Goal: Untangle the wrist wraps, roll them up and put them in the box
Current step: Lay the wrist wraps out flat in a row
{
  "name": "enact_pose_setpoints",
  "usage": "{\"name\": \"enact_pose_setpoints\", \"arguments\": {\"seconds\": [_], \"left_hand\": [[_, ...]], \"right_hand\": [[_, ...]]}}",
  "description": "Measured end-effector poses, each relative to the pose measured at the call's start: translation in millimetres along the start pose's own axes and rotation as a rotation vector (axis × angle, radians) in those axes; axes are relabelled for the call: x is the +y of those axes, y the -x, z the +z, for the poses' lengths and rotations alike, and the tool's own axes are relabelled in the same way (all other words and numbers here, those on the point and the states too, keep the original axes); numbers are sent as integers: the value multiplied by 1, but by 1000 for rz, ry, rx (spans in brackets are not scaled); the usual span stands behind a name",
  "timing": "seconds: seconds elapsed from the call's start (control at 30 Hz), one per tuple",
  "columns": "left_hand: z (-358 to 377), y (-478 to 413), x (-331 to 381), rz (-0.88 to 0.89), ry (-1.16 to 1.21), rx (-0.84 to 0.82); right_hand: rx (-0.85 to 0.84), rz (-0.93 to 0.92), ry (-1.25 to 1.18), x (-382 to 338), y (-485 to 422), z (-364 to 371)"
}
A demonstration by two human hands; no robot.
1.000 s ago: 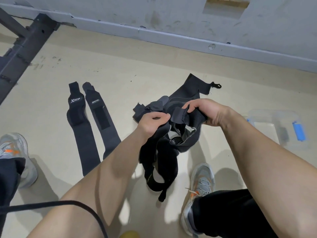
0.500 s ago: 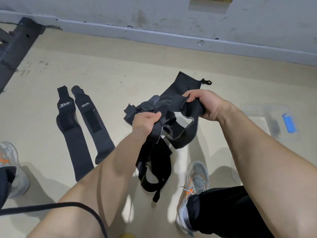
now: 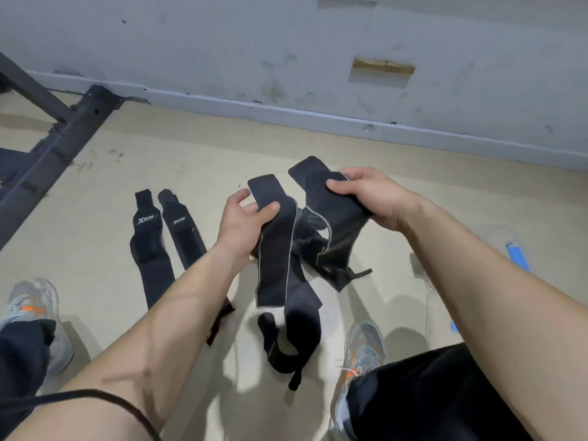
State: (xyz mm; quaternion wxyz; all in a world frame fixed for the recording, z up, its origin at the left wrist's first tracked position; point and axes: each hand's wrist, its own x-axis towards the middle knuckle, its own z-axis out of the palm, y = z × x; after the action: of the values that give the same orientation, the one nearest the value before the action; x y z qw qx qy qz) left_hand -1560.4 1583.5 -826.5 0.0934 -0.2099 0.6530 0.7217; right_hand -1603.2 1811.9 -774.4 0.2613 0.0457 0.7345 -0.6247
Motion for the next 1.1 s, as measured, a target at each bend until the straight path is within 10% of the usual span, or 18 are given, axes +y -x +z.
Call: {"name": "enact_pose_setpoints", "arguments": {"seconds": [1.1], "left_hand": [[0,44,28,65,164,-196]], "right_hand": [[157,-42,41,-20,35,64]]}}
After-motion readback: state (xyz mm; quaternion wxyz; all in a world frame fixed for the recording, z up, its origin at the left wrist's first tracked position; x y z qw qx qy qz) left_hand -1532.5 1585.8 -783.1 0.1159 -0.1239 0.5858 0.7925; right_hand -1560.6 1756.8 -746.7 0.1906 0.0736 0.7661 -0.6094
